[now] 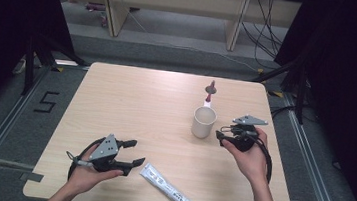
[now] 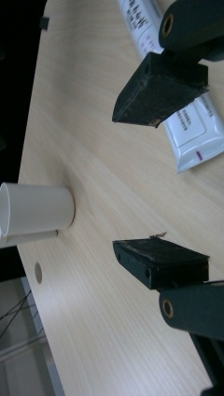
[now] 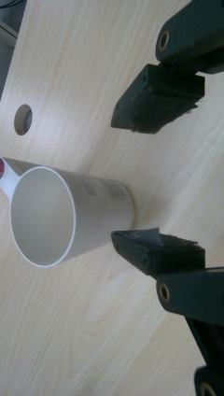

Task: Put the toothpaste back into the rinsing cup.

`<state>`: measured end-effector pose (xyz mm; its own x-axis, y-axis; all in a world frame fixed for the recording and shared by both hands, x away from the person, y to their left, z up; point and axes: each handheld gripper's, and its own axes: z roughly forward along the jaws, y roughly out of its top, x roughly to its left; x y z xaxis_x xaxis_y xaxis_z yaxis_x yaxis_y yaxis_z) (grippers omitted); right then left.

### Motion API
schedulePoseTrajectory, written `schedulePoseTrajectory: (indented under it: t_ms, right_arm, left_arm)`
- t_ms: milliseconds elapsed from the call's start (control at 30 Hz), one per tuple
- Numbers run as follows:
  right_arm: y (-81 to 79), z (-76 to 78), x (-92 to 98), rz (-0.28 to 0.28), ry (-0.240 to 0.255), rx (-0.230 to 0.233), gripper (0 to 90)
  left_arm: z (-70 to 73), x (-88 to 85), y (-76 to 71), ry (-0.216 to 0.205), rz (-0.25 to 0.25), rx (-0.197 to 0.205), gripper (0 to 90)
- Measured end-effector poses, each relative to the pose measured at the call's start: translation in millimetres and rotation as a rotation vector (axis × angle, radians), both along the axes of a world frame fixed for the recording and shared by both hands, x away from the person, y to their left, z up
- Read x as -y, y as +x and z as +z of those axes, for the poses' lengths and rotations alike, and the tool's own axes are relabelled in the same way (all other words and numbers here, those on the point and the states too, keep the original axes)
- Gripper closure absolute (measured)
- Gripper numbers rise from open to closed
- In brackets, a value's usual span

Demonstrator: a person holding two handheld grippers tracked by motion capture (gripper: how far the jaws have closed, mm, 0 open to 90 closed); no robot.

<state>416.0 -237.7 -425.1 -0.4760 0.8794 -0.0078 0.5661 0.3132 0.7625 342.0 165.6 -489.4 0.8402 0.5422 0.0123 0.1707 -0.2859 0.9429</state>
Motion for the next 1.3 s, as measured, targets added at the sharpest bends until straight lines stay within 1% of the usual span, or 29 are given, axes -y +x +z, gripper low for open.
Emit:
schedulePoseTrajectory:
  t_ms: [67,100,133,167,200,233,267,333,367,400,433,467,500,533,600,667,733,767,867,900,933,967,1033,1067,1100,1200,1233,1267,1300]
  right_arm:
    - [-4.7,2.7,0.3,-0.005,0.003,-0.018,40.6]
    - [-4.7,2.5,2.4,0.011,-0.014,-0.003,41.5]
    - [-9.3,5.1,1.4,-0.002,-0.005,-0.030,42.1]
    - [-11.3,4.7,0.6,0.003,0.005,-0.038,43.2]
    - [-15.0,6.0,-1.6,-0.010,0.012,-0.077,44.1]
    - [-16.3,5.6,-2.0,0.006,0.000,-0.085,45.2]
    - [-18.1,5.9,-2.7,0.029,-0.019,-0.110,46.9]
    - [-21.7,4.0,-5.7,0.070,-0.036,-0.150,47.6]
    - [-22.3,2.8,-6.3,0.095,-0.055,-0.152,48.8]
    - [-23.7,0.7,-8.6,0.129,-0.056,-0.179,50.3]
    - [-26.5,-0.2,-11.1,0.126,-0.064,-0.215,50.3]
    - [-28.5,-1.9,-13.5,0.137,-0.064,-0.251,50.9]
    - [-29.2,-4.8,-15.9,0.148,-0.071,-0.254,51.0]
    - [-31.2,-6.2,-18.6,0.151,-0.070,-0.300,51.1]
    - [-31.4,-10.6,-20.5,0.172,-0.100,-0.321,52.6]
    - [-32.4,-13.9,-22.3,0.171,-0.091,-0.361,52.8]
    - [-32.2,-16.9,-23.3,0.187,-0.101,-0.389,53.9]
    - [-32.3,-18.4,-24.0,0.190,-0.110,-0.393,55.0]
    - [-33.3,-20.1,-27.6,0.213,-0.123,-0.432,59.7]
    - [-34.1,-20.1,-30.0,0.219,-0.131,-0.445,60.8]
    - [-34.8,-20.1,-32.2,0.227,-0.136,-0.458,62.0]
    - [-35.6,-20.6,-35.5,0.239,-0.147,-0.474,63.2]
    - [-38.0,-21.1,-44.3,0.267,-0.178,-0.518,64.1]
    - [-37.7,-22.4,-46.9,0.295,-0.191,-0.509,64.4]
    - [-38.3,-22.6,-50.7,0.309,-0.208,-0.519,65.0]
    - [-42.3,-21.4,-63.1,0.328,-0.226,-0.555,65.5]
    - [-43.8,-20.7,-67.1,0.344,-0.235,-0.558,65.4]
    - [-45.0,-20.3,-71.3,0.363,-0.245,-0.560,65.4]
    - [-47.4,-19.3,-76.2,0.360,-0.254,-0.574,65.3]
  left_arm:
    - [0.3,0.4,-1.8,0.013,-0.018,-0.002,31.7]
    - [0.7,0.6,-2.3,0.010,-0.023,-0.002,31.7]
    - [2.1,-0.1,-3.1,0.021,-0.021,-0.003,31.7]
    - [2.9,-0.2,-3.2,0.023,-0.026,-0.001,31.8]
    - [4.0,-0.1,-3.2,0.022,-0.037,0.001,31.8]
    - [4.8,0.6,-4.4,0.023,-0.031,0.005,31.8]
    - [5.8,0.7,-4.7,0.032,-0.038,0.008,31.8]
    - [6.0,2.4,-5.7,0.030,-0.041,0.007,31.8]
    - [5.4,3.6,-6.0,0.037,-0.049,0.008,31.9]
    - [4.2,5.0,-6.2,0.039,-0.057,0.005,32.0]
    - [3.1,6.4,-6.6,0.044,-0.064,0.002,32.1]
    - [2.1,7.8,-7.4,0.050,-0.069,-0.004,32.1]
    - [0.8,9.0,-7.2,0.056,-0.082,-0.004,32.1]
    - [0.4,9.9,-7.8,0.064,-0.087,-0.008,32.1]
    - [-0.9,11.3,-8.0,0.061,-0.099,-0.012,32.1]
    - [-1.3,11.4,-8.4,0.069,-0.102,-0.012,32.2]
    - [-1.3,11.3,-8.9,0.077,-0.112,-0.013,32.7]
    - [-1.6,11.5,-9.9,0.079,-0.116,-0.010,34.5]
    - [-1.7,13.5,-14.6,0.110,-0.159,-0.018,39.6]
    - [-2.5,15.1,-16.1,0.104,-0.164,-0.021,39.9]
    - [-3.2,16.4,-16.8,0.111,-0.177,-0.021,39.9]
    - [-3.6,17.2,-17.5,0.125,-0.175,-0.018,40.0]
    - [-5.6,18.0,-16.9,0.130,-0.176,-0.024,40.0]
    - [-6.4,17.8,-16.4,0.130,-0.169,-0.025,40.0]
    - [-6.8,17.0,-15.5,0.133,-0.168,-0.026,40.0]
    - [-7.3,14.8,-14.4,0.141,-0.158,-0.033,39.7]
    - [-7.4,13.9,-14.0,0.148,-0.153,-0.031,39.6]
    - [-7.9,13.6,-13.9,0.141,-0.152,-0.036,39.4]
    - [-7.9,12.6,-13.4,0.149,-0.150,-0.035,39.4]
